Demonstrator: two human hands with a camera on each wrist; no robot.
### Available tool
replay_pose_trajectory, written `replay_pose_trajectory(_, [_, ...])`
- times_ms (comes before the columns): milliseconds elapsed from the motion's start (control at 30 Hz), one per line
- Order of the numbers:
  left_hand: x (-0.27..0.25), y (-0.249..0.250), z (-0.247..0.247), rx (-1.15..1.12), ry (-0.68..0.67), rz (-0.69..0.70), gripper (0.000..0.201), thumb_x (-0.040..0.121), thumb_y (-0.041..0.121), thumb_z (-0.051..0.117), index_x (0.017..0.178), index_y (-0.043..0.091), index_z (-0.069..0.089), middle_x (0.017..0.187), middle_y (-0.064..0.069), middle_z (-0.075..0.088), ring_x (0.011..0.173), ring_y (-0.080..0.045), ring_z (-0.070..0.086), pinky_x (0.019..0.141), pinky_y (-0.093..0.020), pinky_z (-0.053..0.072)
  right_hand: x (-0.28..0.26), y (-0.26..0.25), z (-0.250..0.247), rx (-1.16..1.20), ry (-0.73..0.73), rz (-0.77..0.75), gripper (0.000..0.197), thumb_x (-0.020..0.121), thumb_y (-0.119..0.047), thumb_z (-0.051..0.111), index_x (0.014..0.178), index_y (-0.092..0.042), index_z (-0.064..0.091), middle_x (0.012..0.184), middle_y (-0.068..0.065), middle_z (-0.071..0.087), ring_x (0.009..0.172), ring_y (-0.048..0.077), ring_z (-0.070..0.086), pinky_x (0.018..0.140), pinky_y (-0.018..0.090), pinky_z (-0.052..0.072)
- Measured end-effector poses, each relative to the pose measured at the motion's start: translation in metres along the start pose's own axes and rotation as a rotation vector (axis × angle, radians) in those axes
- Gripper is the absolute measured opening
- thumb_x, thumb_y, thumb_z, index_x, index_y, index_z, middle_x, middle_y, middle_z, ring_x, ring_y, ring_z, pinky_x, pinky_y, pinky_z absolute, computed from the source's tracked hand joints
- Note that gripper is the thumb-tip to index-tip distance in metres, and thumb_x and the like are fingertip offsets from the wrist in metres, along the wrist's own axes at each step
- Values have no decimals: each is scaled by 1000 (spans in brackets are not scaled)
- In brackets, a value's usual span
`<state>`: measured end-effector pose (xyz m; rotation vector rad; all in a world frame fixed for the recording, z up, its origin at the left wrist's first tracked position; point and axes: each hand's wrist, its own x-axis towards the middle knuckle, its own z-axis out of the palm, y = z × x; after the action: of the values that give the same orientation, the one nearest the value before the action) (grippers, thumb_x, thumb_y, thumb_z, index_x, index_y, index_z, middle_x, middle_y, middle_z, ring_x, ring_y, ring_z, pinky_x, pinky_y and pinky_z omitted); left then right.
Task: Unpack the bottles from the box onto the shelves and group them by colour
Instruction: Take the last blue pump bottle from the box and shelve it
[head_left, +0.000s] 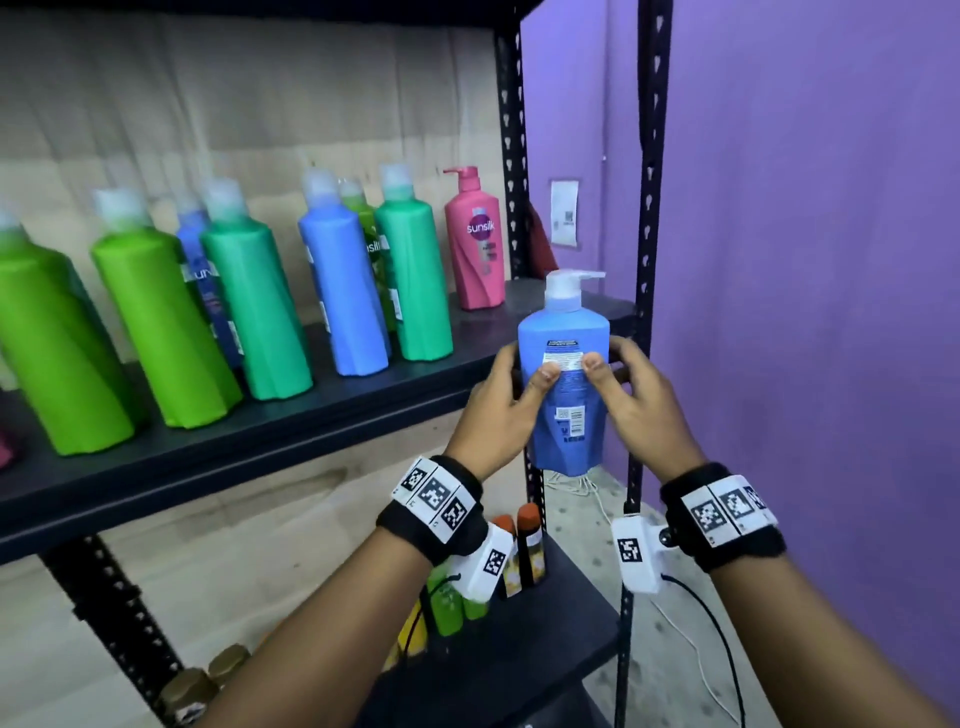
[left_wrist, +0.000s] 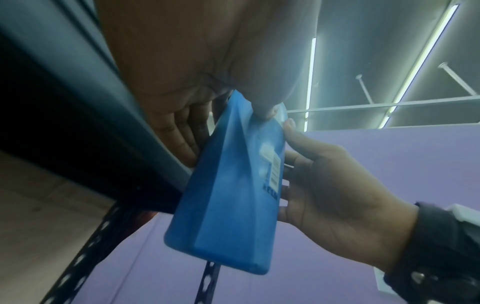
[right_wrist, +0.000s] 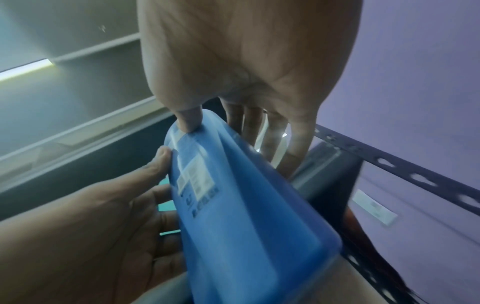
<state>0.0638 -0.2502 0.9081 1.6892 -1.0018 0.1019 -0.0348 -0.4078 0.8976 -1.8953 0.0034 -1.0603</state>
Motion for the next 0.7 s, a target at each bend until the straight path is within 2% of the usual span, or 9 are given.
replay_pose_trajectory(67, [14,19,-6,4,19,43,44,99,50,57,137,28,50,124,16,68,114,-2,65,98,-34,53,16,-16,-7,29,31,-35,30,102,-37,58,127,-20,62,117,-8,71,94,-2,66,77,11,49])
replay_pose_trajectory(167, [35,46,-15,1,45,95,45,99,49,58,138,28,51,120,17,68,112,-2,65,95,-28,52,39,-38,-14,78,52,-47,33,101,-40,58,127,-20,62,118,-5,72,103,8,70,88,27,55])
replay_pose_trajectory(233, [47,59,-20,1,58,113,44,100,44,59,138,23,52,122,12,69,112,-5,66,96,-30,52,53,-49,-17,83,45,-32,34,101,-44,58,127,-22,62,113,-3,74,101,13,72,86,34,58])
replay_pose_trajectory(367, [70,68,-30,-1,70,129,41,100,40,60,134,18,54,123,1,70,112,-14,68,100,-41,53,80,-56,-17,51,12,-33,32,101,-48,56,127,-29,62,104,-9,75,92,2,72,79,25,59])
replay_pose_trajectory(400, [75,68,-32,4,72,125,42,99,42,60,134,18,54,123,0,70,112,-16,68,100,-43,53,86,-56,-16,46,1,-30,32,101,-48,56,127,-30,62,105,-9,75,93,2,72,81,27,59])
replay_pose_trajectory(500, [88,65,-35,-22,76,81,54,90,53,59,135,22,54,124,-1,70,113,-20,68,101,-46,53,101,-54,-11,64,-46,9,35,101,-48,55,129,-28,61,110,-4,75,98,9,73,90,41,60])
replay_pose_trajectory(567, [93,62,-34,-55,82,30,60,85,57,59,135,24,55,124,-1,71,111,-20,69,101,-46,53,106,-51,-5,101,-64,37,38,102,-46,56,132,-24,61,115,-3,74,102,12,73,93,44,59])
replay_pose_trajectory(633, [98,58,-32,-103,88,-26,61,85,57,61,135,24,56,124,-2,71,111,-22,69,102,-46,53,111,-48,-2,109,-72,63,40,101,-46,56,133,-22,61,118,-1,73,105,17,72,95,47,58])
replay_pose_trajectory(700, [101,54,-30,-138,86,-63,53,92,50,62,136,22,55,125,-4,70,112,-24,69,103,-48,52,115,-46,0,97,-88,81,40,101,-47,56,132,-21,61,119,1,73,106,20,71,96,49,57])
